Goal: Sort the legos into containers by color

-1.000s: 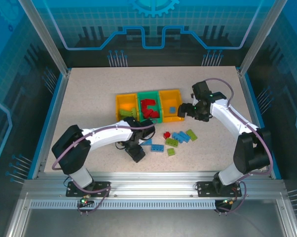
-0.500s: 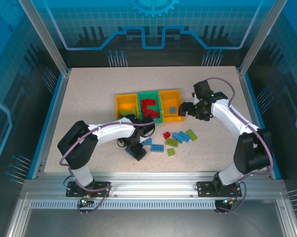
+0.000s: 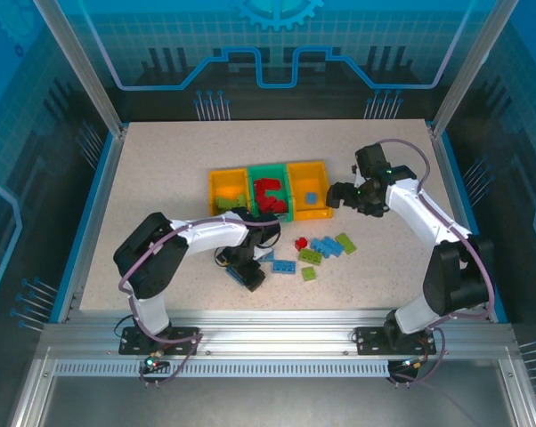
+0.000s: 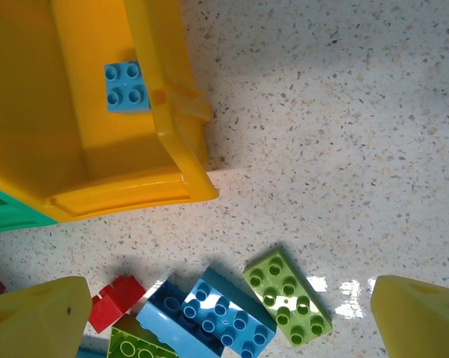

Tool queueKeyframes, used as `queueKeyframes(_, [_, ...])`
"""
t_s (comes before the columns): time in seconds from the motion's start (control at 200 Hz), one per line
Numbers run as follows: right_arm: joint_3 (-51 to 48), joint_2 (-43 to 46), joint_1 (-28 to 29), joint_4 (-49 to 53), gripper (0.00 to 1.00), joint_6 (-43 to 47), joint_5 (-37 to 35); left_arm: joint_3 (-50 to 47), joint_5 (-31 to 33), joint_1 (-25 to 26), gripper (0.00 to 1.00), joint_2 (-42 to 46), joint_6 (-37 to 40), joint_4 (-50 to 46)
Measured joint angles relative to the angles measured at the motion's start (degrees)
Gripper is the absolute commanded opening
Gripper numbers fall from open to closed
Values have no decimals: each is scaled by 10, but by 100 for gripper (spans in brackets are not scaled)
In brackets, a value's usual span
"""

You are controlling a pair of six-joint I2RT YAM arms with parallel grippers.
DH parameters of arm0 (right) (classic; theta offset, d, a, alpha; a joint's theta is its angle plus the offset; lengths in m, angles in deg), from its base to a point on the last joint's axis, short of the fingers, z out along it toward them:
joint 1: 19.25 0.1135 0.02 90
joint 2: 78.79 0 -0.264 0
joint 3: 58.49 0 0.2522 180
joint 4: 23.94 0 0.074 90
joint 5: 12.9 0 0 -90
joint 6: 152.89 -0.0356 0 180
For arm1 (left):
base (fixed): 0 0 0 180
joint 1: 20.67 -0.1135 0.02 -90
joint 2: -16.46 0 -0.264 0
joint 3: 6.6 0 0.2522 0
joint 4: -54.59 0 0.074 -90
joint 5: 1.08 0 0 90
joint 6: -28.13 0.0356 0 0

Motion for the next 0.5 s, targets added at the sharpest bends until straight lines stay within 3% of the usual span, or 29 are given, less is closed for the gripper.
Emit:
queueKeyframes(0.25, [-6,2,-2,0,98,0,2,0,0,-3,68,2,-4,-5])
queueKeyframes(0.5, [-7,2,-2,0,98,0,2,13,1,-3,68,42,-14,-28])
